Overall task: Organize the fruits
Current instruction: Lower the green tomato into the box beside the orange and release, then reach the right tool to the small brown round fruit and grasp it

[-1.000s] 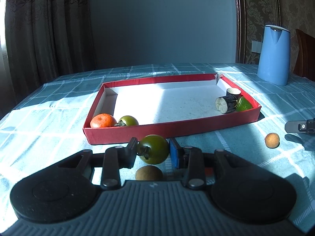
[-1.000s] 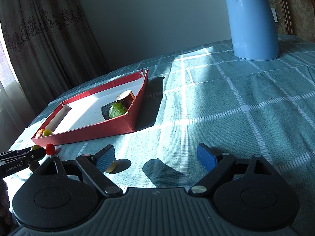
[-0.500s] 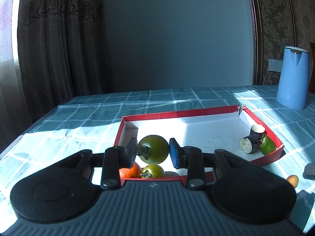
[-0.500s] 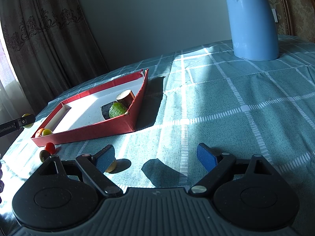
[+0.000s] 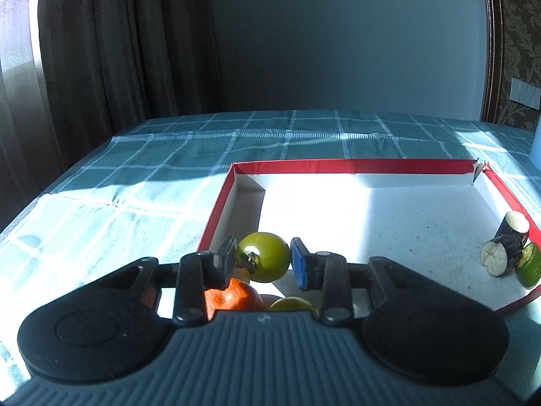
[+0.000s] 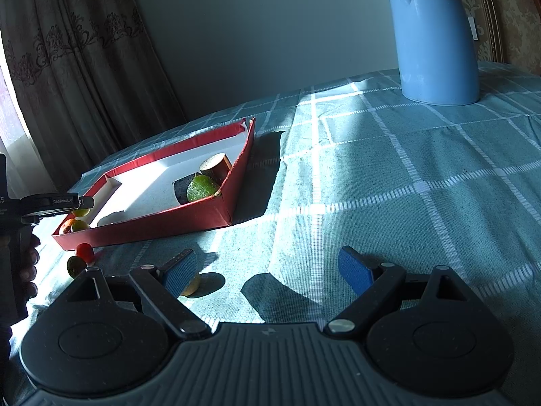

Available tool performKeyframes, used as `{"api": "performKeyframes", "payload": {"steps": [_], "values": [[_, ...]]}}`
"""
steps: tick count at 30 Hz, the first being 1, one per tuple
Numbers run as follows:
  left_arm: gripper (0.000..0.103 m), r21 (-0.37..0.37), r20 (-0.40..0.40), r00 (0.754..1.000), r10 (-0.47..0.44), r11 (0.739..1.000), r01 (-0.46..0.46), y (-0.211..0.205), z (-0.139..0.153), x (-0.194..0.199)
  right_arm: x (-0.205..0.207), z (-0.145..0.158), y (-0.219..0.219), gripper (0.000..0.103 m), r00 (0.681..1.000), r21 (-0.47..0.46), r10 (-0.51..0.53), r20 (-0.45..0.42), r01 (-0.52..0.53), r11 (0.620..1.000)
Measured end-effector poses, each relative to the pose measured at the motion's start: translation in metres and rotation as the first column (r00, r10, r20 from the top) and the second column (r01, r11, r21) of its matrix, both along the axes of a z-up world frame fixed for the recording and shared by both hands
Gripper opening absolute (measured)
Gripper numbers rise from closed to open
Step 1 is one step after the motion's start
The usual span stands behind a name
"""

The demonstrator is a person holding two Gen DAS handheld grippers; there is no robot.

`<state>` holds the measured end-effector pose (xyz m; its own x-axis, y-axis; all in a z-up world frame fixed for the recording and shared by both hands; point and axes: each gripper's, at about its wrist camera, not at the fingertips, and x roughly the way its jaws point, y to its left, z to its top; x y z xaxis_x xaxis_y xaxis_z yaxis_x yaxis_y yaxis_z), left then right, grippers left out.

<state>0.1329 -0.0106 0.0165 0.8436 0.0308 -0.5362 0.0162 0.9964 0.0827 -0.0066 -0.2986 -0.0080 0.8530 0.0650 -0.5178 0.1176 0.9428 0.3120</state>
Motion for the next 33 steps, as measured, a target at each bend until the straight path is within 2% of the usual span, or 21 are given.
{"api": "performKeyframes", "payload": {"steps": [2,11,15,19,25,26,27,28,33], "values": [[0.032,-0.008,-0.017,1.0,0.002,1.0,-0.002,0.002,-0.004,0.002,0.0,0.0,0.0,0.091,1.0,-0.001,0.0,0.0,0.0,1.0],[0.033,0.002,-0.005,1.0,0.001,1.0,-0.001,0.0,-0.007,0.002,0.0,0.0,0.0,0.091,1.0,-0.001,0.0,-0.001,0.0,1.0],[0.042,0.003,0.003,1.0,-0.007,1.0,0.007,-0.001,-0.006,-0.002,0.0,0.0,0.0,0.091,1.0,-0.001,0.0,-0.001,0.0,1.0],[0.043,-0.007,0.018,1.0,-0.012,1.0,0.012,-0.001,-0.002,-0.011,0.0,0.0,0.0,0.091,1.0,-0.001,0.0,-0.001,0.0,1.0],[0.065,-0.032,0.075,0.997,-0.022,0.999,0.025,0.004,0.01,-0.046,0.0,0.0,0.0,0.091,1.0,0.0,0.0,-0.001,0.0,1.0],[0.075,-0.035,0.084,0.996,-0.016,0.999,0.019,0.006,0.012,-0.053,0.0,0.0,0.0,0.091,1.0,0.001,0.0,0.0,0.0,1.0],[0.089,-0.038,0.093,0.996,-0.007,0.999,0.011,0.009,0.013,-0.06,0.0,0.0,0.0,0.091,1.0,0.001,0.001,0.0,-0.001,1.0],[0.094,-0.045,0.11,0.994,-0.003,0.999,0.008,0.013,0.015,-0.069,0.0,0.0,0.0,0.091,1.0,0.002,0.001,0.0,-0.001,1.0],[0.103,-0.069,0.149,0.988,0.025,0.998,-0.015,0.036,0.01,-0.101,-0.003,0.001,0.0,0.092,1.0,0.003,-0.001,0.014,0.001,1.0]]}}
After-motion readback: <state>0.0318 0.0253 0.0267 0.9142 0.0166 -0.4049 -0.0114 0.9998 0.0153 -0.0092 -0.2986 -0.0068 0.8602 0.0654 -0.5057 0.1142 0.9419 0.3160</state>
